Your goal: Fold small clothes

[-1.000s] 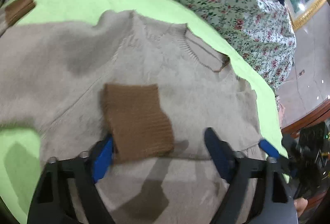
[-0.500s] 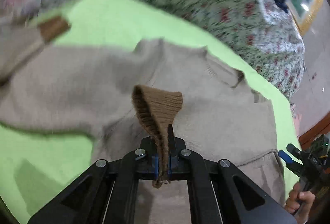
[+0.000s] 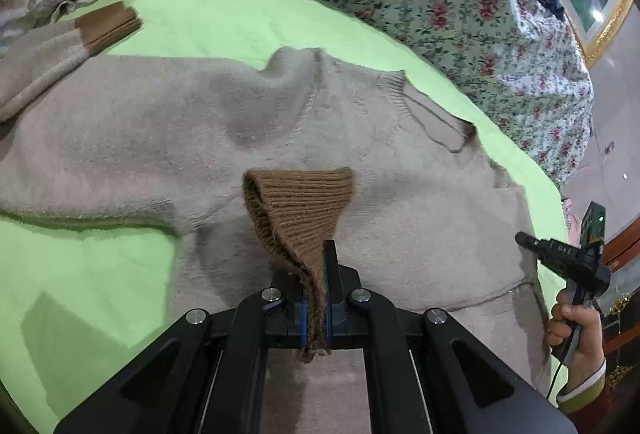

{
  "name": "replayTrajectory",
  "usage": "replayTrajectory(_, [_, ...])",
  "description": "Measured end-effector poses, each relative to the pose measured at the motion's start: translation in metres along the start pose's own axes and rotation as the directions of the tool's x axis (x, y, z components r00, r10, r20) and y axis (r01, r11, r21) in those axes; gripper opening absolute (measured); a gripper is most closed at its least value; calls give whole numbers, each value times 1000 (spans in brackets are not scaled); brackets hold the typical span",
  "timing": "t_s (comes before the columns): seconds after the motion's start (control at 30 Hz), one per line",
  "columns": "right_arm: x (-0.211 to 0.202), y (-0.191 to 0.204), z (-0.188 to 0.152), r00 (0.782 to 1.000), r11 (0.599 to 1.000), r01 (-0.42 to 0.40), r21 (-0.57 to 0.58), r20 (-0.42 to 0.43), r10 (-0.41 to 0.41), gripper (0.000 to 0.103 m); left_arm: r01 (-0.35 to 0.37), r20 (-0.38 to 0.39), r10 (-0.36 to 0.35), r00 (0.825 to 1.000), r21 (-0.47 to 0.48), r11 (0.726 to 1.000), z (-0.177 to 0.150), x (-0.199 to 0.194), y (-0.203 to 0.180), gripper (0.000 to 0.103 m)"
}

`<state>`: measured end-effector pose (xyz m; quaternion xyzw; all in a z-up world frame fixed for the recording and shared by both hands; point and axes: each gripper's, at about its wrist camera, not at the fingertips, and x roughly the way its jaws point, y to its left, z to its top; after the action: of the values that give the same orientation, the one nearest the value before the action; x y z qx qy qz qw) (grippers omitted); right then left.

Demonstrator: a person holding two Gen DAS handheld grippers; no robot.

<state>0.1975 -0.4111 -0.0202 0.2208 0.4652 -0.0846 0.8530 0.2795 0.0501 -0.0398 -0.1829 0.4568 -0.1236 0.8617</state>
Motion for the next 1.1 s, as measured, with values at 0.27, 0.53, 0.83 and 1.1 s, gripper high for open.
replayTrajectory(0.27, [-8, -33, 5, 996, 996, 83, 22, 13, -83, 9, 16, -58, -13, 998, 50, 999, -7, 21, -23, 4])
replayTrajectory(0.53, [-41, 30, -35, 994, 990, 65, -122, 97, -53, 24, 18, -78, -14, 997, 43, 999, -9, 24, -15, 8])
replayTrajectory(0.83, [-41, 1, -48, 994, 995, 97, -6, 54, -96, 27, -47, -43, 47, 998, 14, 999, -11, -13, 22, 9])
replayTrajectory(1.1, [-55, 47, -92, 996, 996, -77, -41, 37, 79, 50, -208, 105, 205, 973, 17, 978, 23, -70, 67, 33])
